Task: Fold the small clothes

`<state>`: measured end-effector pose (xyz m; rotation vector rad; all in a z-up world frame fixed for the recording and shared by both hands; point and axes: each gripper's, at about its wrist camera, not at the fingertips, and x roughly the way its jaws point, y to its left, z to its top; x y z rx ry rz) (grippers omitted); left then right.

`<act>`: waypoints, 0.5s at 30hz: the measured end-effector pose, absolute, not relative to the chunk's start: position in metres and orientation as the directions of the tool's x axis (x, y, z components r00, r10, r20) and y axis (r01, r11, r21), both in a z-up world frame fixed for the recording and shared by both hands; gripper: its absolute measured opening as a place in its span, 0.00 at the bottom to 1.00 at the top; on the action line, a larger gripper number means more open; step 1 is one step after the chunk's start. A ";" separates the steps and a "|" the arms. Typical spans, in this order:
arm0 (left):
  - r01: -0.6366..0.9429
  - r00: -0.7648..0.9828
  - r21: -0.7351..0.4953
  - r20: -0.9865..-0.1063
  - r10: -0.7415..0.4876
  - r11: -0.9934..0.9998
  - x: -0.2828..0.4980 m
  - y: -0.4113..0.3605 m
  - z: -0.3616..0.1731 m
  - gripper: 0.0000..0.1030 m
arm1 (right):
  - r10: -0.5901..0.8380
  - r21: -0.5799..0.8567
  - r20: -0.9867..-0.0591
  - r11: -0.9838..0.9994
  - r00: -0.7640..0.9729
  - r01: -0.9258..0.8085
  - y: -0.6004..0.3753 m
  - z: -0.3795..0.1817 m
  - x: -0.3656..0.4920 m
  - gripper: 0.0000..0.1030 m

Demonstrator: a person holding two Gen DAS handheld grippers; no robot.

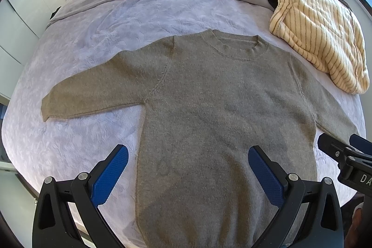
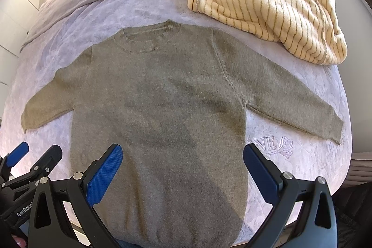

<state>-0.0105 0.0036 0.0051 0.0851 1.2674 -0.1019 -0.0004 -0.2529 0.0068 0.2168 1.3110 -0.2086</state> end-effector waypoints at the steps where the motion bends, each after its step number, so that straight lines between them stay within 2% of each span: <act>1: 0.122 0.295 0.007 -0.955 -0.030 0.993 -0.010 0.004 0.005 1.00 | -0.039 0.024 -0.974 0.961 0.224 0.274 -0.253 0.008 0.000 1.00; 7: 0.106 0.288 -0.004 -0.957 -0.035 0.994 -0.010 0.008 0.005 1.00 | -0.077 -0.028 -0.983 0.960 0.165 0.277 -0.253 0.009 -0.001 1.00; 15: 0.096 0.262 -0.029 -0.963 -0.054 0.995 -0.009 0.015 0.001 1.00 | -0.044 0.009 -0.982 0.959 0.182 0.282 -0.251 -0.003 -0.005 1.00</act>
